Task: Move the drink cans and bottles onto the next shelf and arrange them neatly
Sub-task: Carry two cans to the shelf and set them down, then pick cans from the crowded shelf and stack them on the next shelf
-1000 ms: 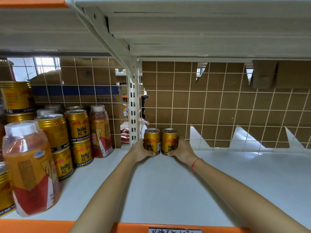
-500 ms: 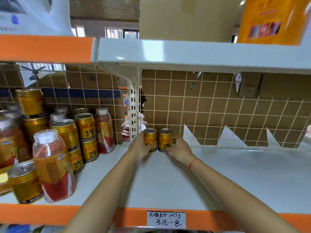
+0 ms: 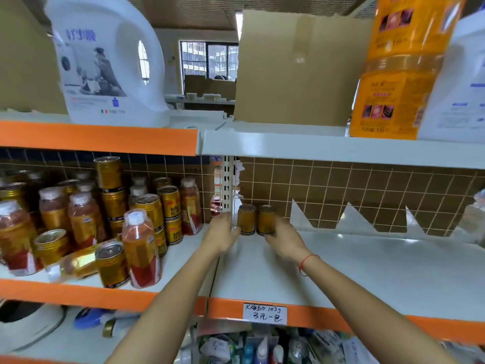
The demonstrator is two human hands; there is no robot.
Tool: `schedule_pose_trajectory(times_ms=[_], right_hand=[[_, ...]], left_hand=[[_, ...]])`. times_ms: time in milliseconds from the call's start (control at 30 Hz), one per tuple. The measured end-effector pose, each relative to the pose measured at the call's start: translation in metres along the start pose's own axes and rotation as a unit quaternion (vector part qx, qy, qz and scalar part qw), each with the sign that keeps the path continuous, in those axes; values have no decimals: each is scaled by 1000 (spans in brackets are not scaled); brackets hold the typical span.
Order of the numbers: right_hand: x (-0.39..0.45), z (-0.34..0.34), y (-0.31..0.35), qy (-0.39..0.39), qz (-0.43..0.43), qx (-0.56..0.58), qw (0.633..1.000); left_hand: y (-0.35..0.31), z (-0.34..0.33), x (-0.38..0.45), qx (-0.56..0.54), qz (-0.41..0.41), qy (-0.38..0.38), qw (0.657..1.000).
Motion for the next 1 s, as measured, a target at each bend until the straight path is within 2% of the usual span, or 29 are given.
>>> schedule_pose_trajectory(times_ms=[200, 433, 567, 1000], right_hand=[[-34, 6, 27, 22, 43, -59, 997], [-68, -9, 65, 37, 123, -49, 991], [-82, -24, 91, 48, 179, -51, 981], [-110, -96, 190, 114, 261, -21, 958]], left_hand=[[0, 27, -43, 116, 31, -41, 992], [10, 61, -103, 209, 45, -72, 974], [27, 88, -134, 201, 54, -102, 973], [119, 164, -204, 172, 90, -139, 971]])
Point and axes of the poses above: each hand's wrist, its own x-axis towards the middle knuckle, its own z-axis out of the back of the hand, y = z × x, the point moved 5 cm from there along x, towards the middle knuckle, and after that the axes turned 5 degrees about x, right-handed, at the moved point
